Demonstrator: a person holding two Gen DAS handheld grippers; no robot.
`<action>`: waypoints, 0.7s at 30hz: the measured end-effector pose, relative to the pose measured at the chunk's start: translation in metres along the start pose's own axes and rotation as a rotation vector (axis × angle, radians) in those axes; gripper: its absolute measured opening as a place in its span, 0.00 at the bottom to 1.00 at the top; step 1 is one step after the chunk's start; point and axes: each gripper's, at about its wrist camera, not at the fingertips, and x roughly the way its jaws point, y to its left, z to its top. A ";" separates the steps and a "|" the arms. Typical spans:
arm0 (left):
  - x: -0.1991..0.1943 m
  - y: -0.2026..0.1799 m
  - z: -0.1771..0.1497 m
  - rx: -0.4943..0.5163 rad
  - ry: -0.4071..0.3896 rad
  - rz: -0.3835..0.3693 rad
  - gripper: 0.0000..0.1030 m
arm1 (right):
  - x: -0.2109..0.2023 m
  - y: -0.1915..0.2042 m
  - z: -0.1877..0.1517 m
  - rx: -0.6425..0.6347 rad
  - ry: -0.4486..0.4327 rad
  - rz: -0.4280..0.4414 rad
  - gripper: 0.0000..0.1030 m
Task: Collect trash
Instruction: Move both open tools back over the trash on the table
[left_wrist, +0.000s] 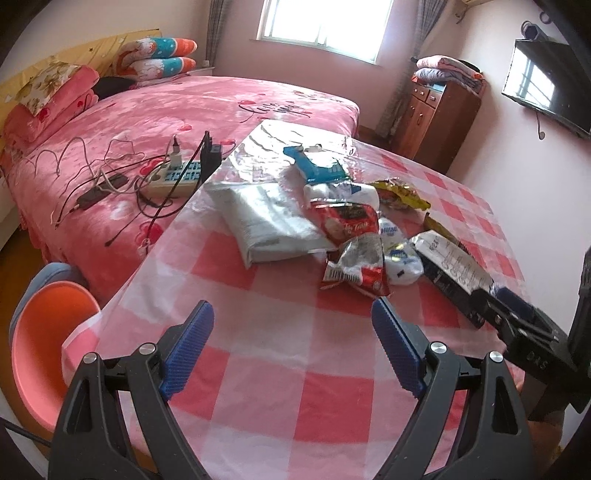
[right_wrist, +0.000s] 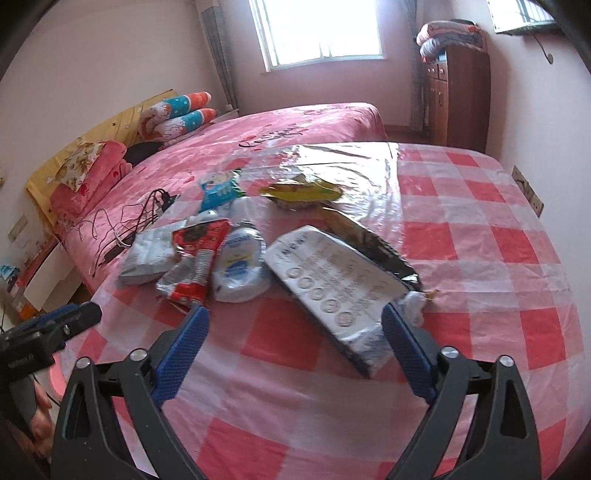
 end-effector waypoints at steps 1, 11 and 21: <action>0.002 -0.001 0.003 -0.002 -0.005 0.002 0.85 | 0.000 -0.005 0.000 0.006 0.003 0.005 0.92; 0.041 0.002 0.035 -0.044 0.013 0.030 0.85 | 0.004 -0.054 0.009 0.045 0.038 0.037 0.92; 0.074 0.019 0.062 -0.091 0.017 0.102 0.85 | 0.008 -0.066 0.022 0.056 0.028 0.121 0.92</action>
